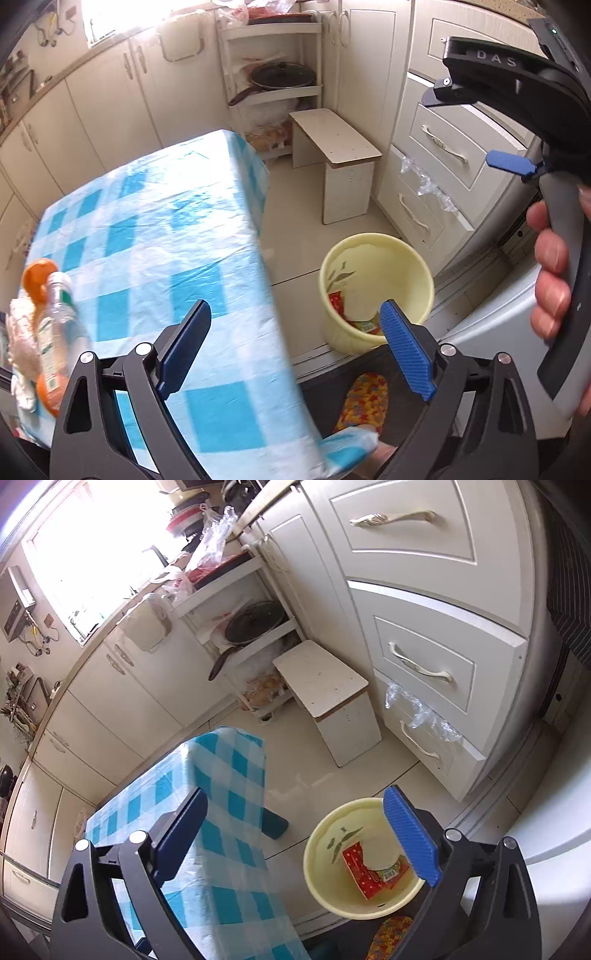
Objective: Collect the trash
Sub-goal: 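Move both open tools back over the table, then lower the left tool to the white napkin while the right tool approaches the orange peel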
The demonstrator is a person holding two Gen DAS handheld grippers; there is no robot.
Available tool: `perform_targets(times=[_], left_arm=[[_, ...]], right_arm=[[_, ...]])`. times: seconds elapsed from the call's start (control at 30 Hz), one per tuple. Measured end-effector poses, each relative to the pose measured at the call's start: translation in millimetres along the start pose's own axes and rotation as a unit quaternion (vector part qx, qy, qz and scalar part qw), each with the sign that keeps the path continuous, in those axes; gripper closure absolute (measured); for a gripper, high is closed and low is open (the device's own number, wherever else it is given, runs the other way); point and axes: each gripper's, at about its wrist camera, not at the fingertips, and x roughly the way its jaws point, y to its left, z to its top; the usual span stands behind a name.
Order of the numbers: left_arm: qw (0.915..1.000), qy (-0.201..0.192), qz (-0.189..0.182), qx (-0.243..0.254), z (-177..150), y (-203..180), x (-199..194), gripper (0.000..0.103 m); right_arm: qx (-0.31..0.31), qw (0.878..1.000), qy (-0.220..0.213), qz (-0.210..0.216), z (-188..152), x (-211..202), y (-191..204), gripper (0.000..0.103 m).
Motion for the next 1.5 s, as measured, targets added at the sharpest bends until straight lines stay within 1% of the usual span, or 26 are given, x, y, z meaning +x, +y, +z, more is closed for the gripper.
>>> perform_targets(times=[0.1,0.2,0.3,0.37,0.47,0.57,0.67,0.77,0.83,0.87,0.93,1.0,1.03,1.1,1.13,1.17,1.2,1.23,1.27,1.33,1.37,1.4,1.43,1.5], left_arm=[[0.9999,0.000,0.011,-0.001,-11.2,16.0,-12.2,0.014],[0.9998,0.001,0.020,-0.005,-23.2,39.8,-23.8,0.013],[0.9993,-0.003,0.036,-0.014,-37.1,70.6,-34.8,0.012],[0.9986,-0.004,0.047,-0.025,-45.6,93.5,-40.3,0.011],[0.9960,-0.003,0.068,-0.058,-57.8,140.3,-48.9,0.011],[0.9899,-0.009,0.095,-0.105,-68.8,195.7,-61.6,0.011],[0.9783,-0.010,0.126,-0.164,-82.5,255.6,-73.3,0.011],[0.9589,0.006,0.145,-0.244,-102.1,319.5,-77.7,0.011],[0.9402,0.016,0.144,-0.308,-118.9,360.0,-76.6,0.011],[0.9274,0.020,0.147,-0.344,-127.8,380.4,-75.7,0.011],[0.9081,0.030,0.161,-0.385,-140.2,405.2,-71.3,0.011],[0.8928,0.045,0.179,-0.411,-149.3,423.9,-62.2,0.011],[0.8892,0.051,0.182,-0.417,-151.7,428.9,-57.7,0.011],[0.8851,0.063,0.188,-0.421,-151.2,433.8,-45.6,0.011],[0.8852,0.065,0.189,-0.420,-148.5,436.8,-41.8,0.011],[0.8867,0.066,0.191,-0.416,-144.8,437.2,-35.6,0.011],[0.8885,0.066,0.192,-0.411,-141.1,435.0,-31.7,0.011],[0.8913,0.066,0.190,-0.406,-137.2,435.9,-30.5,0.011],[0.8959,0.067,0.187,-0.397,-131.2,433.4,-25.8,0.011],[0.9043,0.066,0.185,-0.379,-118.2,426.7,-17.9,0.011],[0.9077,0.064,0.180,-0.373,-112.9,425.0,-14.4,0.011],[0.9105,0.062,0.174,-0.370,-108.5,422.8,-11.9,0.011],[0.9136,0.060,0.168,-0.365,-103.8,421.0,-8.5,0.011],[0.9185,0.059,0.161,-0.356,-94.9,416.0,-2.9,0.011]], right_arm=[[-0.009,1.000,-0.003,0.006,-3.6,-1.5,14.8,0.010],[-0.037,0.999,-0.007,0.001,-8.2,-0.7,31.9,0.010],[-0.067,0.998,-0.010,-0.011,-14.4,2.1,47.2,0.009],[-0.076,0.997,-0.005,-0.012,-17.1,5.5,53.5,0.009],[-0.081,0.997,-0.002,-0.011,-20.7,8.9,61.8,0.009],[-0.092,0.996,0.003,-0.010,-24.4,12.9,72.1,0.009],[-0.105,0.994,0.009,-0.006,-28.5,18.3,84.3,0.009],[-0.123,0.992,0.017,-0.002,-35.9,24.4,99.5,0.009],[-0.134,0.991,0.025,0.002,-41.1,28.3,111.1,0.009],[-0.141,0.990,0.028,0.006,-45.2,29.3,118.8,0.009],[-0.158,0.987,0.034,0.017,-56.7,29.7,136.0,0.009],[-0.185,0.981,0.047,0.040,-75.5,30.9,160.6,0.009],[-0.200,0.977,0.056,0.054,-87.1,32.0,173.5,0.009],[-0.240,0.963,0.083,0.086,-118.5,35.2,203.9,0.009],[-0.265,0.954,0.097,0.101,-136.5,36.3,220.7,0.009],[-0.298,0.941,0.107,0.116,-156.2,36.5,238.4,0.009],[-0.328,0.930,0.110,0.124,-173.7,35.4,252.9,0.009],[-0.360,0.918,0.108,0.128,-190.9,33.8,266.2,0.009],[-0.394,0.904,0.105,0.129,-208.1,32.8,278.6,0.009],[-0.451,0.879,0.098,0.118,-235.8,34.4,296.0,0.009],[-0.457,0.876,0.090,0.126,-241.7,33.1,299.5,0.008],[-0.459,0.875,0.087,0.123,-244.6,34.6,301.9,0.007],[-0.456,0.877,0.087,0.123,-244.4,36.1,303.2,0.007],[-0.440,0.886,0.084,0.118,-237.4,41.1,299.6,0.007]])
